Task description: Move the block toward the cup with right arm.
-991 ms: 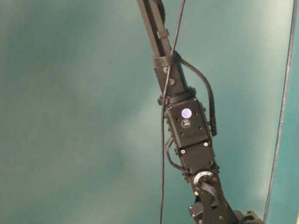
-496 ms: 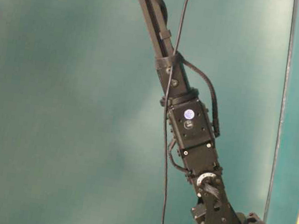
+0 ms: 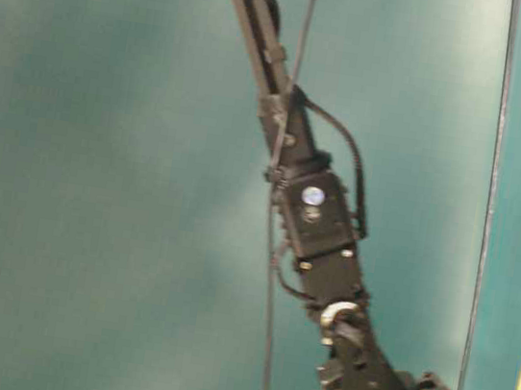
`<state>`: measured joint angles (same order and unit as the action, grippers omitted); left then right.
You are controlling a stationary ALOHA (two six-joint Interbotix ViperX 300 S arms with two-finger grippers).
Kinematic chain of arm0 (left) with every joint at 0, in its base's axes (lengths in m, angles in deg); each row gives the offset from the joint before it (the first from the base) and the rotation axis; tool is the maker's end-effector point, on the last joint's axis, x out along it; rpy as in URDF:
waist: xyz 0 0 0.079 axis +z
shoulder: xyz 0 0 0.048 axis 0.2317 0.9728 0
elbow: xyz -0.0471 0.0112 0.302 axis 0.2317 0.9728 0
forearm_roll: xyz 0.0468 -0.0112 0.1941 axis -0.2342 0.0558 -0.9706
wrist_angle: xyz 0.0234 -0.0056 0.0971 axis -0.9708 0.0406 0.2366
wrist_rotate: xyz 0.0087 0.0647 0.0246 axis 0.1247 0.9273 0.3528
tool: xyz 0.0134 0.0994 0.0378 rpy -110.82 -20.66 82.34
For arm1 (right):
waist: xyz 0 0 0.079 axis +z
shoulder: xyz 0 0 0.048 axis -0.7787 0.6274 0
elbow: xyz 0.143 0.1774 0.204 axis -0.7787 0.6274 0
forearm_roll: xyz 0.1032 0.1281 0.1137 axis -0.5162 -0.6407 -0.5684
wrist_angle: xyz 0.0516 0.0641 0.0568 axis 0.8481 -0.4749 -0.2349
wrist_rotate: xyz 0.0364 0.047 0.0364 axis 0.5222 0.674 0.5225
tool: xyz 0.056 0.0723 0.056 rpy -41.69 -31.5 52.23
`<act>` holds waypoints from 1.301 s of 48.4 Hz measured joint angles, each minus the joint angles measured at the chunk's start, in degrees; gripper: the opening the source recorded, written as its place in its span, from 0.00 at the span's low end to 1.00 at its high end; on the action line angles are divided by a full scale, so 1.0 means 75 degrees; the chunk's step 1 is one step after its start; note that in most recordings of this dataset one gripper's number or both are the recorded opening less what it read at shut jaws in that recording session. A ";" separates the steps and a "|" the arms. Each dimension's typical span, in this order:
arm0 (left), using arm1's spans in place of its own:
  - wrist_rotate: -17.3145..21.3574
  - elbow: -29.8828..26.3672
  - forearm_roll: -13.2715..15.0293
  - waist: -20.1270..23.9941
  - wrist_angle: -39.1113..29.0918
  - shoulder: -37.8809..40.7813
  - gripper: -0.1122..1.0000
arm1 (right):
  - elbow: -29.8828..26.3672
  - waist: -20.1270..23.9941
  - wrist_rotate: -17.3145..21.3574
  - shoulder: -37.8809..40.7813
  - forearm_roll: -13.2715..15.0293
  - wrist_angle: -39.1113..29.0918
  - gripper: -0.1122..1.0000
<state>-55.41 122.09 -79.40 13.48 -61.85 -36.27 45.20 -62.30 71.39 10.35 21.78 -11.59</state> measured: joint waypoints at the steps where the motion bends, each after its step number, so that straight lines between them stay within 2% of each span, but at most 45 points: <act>1: 0.0000 0.0000 0.0000 0.0000 -0.0012 0.0000 0.11 | 0.0000 0.0023 0.0000 -0.0047 -0.0012 -0.0059 0.48; 20: 0.0000 0.0000 -0.0012 0.0000 -0.0105 0.0000 0.11 | 0.0000 0.0621 -0.0035 -0.0902 0.0012 -0.1148 0.48; 34: -0.0164 0.0000 0.0000 0.0000 -0.0141 0.0000 0.11 | 0.0211 0.0797 -0.0047 -0.1348 0.0012 -0.1898 0.49; 51: -0.0164 0.0000 0.0000 -0.0012 -0.0176 0.0000 0.11 | 0.1418 0.0773 -0.0047 -0.2180 0.0023 -0.1863 0.48; 63: -0.0164 0.0000 -0.0012 0.0000 -0.0188 0.0000 0.11 | 0.2695 0.0773 0.0000 -0.3094 0.0012 -0.1230 0.48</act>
<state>-56.64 122.09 -79.49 13.48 -63.26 -36.27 65.41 -56.50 71.39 -12.85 21.86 -20.82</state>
